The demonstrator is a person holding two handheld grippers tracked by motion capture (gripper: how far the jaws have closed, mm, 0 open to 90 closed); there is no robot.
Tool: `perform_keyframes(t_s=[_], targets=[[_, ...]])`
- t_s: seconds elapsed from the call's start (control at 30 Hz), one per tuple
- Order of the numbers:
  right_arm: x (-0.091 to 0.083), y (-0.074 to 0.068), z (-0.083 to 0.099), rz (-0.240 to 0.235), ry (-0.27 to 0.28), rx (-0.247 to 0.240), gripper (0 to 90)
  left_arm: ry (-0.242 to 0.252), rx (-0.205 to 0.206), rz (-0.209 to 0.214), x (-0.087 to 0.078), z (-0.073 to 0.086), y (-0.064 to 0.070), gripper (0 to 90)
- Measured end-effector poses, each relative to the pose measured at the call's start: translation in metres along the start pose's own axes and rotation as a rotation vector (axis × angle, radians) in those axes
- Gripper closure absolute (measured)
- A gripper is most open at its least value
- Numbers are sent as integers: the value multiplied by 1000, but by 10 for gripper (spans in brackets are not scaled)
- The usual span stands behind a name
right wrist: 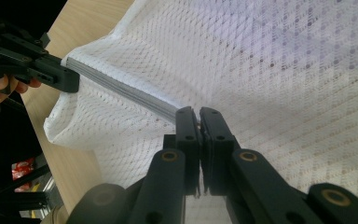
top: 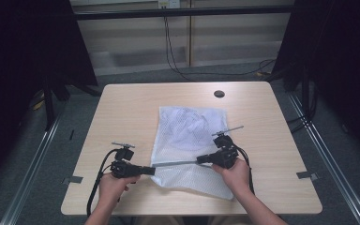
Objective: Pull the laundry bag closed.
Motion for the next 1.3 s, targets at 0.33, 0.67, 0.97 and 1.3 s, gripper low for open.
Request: perform_keyframes(t_s=[0.33,0.67,0.97,1.3], targets=[[-1,0,0,-2,1,-6,869,-2,-9,8,1,1,1,883],[-2,1,1,0,2,-4,870,-2,2,-7,-1,0,0,883],[-3,2,2,4,1,0,869,-11,13,-5,0,1,0,883],[-4,2,3,5,1,-5,870,-11,-3,4,0,1,1,883]])
Point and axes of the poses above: each handheld gripper's, and its own axes: x roughly forward along the jaws, z roughly out of its underside, y roughly to its right, the point moved 1 cm from there along x, roughly forward along the jaws, and after that the axes turned 15 degrees about -x, right-handed, at the moved point
